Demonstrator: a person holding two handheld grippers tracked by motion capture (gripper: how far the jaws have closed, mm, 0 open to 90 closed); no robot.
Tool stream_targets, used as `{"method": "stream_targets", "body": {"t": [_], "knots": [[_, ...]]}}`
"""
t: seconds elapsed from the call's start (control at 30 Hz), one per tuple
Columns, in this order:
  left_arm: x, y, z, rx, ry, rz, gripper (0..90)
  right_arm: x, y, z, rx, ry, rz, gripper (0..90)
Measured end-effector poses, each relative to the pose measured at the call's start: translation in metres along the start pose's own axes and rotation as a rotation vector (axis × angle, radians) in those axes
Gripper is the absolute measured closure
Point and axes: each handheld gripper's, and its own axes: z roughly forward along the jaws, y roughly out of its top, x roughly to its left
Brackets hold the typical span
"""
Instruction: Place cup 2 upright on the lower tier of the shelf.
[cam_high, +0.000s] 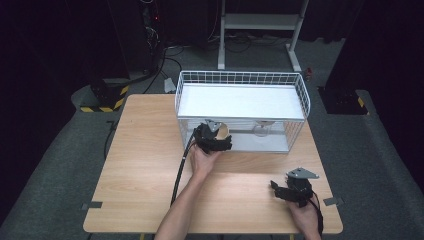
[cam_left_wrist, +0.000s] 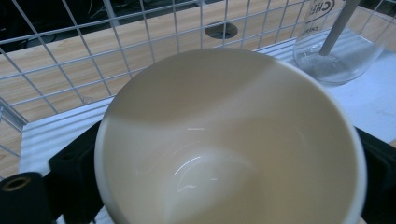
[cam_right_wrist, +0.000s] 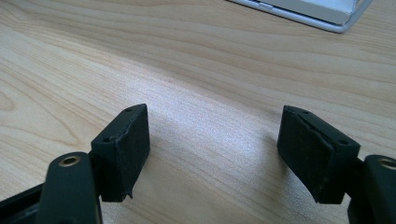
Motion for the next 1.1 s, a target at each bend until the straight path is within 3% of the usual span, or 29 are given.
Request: {"method": "stream_targets", "body": {"t": [0.53,0.6,0.67,0.73,0.9,1.1], "knots": [[-0.002,0.0,-0.007,0.03,-0.003,-0.01,2.4,0.0,0.0,0.0,0.001,0.0,-0.001,25.2],[-0.004,-0.001,-0.008,0.033,-0.008,-0.036,2.2,0.0,0.0,0.0,0.001,0.0,-0.001,25.2],[-0.004,-0.001,-0.009,0.039,0.001,-0.023,2.2,0.0,0.0,0.0,0.001,0.0,-0.001,25.2],[-0.006,-0.003,-0.008,0.043,-0.017,-0.042,2.4,0.0,0.0,0.0,0.0,0.0,-0.002,25.2],[-0.005,-0.005,-0.009,0.049,-0.004,-0.017,3.0,0.0,0.0,0.0,0.001,0.0,-0.001,25.2],[-0.005,-0.011,-0.015,0.045,0.002,-0.03,5.5,0.0,0.0,0.0,0.001,0.0,0.002,25.2]]}}
